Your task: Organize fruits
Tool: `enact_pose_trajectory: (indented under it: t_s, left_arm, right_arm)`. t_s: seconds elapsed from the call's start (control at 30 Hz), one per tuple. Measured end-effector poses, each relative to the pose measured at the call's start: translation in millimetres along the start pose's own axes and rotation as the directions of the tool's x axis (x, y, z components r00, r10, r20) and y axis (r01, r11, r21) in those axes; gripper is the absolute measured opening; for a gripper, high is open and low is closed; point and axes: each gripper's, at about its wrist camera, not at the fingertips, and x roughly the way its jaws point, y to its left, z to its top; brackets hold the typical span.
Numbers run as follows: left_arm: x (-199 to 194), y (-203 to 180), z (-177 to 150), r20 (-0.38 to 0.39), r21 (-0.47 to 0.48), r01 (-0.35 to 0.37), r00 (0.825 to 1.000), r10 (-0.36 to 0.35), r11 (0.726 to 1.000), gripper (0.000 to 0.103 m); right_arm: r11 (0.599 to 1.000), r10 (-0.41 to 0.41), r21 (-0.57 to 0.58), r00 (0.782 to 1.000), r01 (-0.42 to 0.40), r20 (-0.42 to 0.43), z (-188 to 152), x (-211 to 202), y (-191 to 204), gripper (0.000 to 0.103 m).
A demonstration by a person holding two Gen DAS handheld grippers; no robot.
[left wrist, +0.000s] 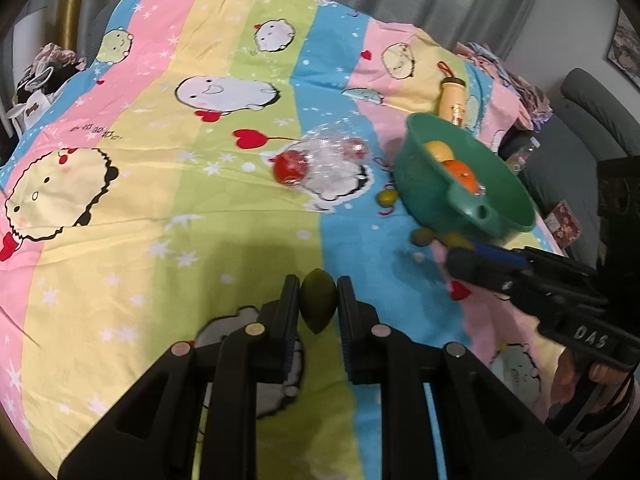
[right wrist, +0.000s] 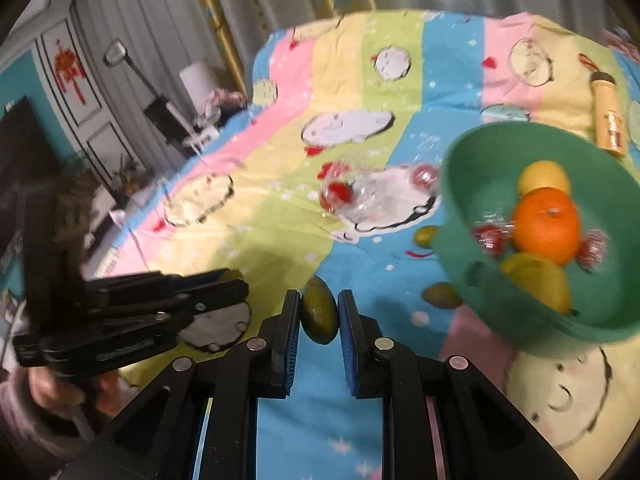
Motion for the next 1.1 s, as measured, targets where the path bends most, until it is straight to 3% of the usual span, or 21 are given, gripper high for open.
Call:
enact_pose_trajectory:
  t_s: [0.5, 0.8, 1.1]
  left_arm:
    - [-5.8, -69.5, 28.4, 0.026, 0.112, 0.079, 0.996, -0.083, 0.991, 0.019]
    - [27.4, -109.6, 67.3, 0.014, 0.154, 0.136, 0.99, -0.139, 0.979, 0.019]
    - [69.1, -134.9, 90.4, -0.03, 0.188, 0.125, 0.992, -0.121, 0.974, 0.019]
  right_arm:
    - [0.991, -0.082, 0.114, 0.986, 0.066, 0.145, -4.9, -65.6, -46.6, 0.021]
    - [0.982, -0.127, 0.161, 0.971, 0.095, 0.204, 1.2, -73.5, -78.7, 0.021]
    - [0.967, -0.213, 0.186, 0.95, 0.172, 0.23, 17.6, -60.6, -107.4, 0.021]
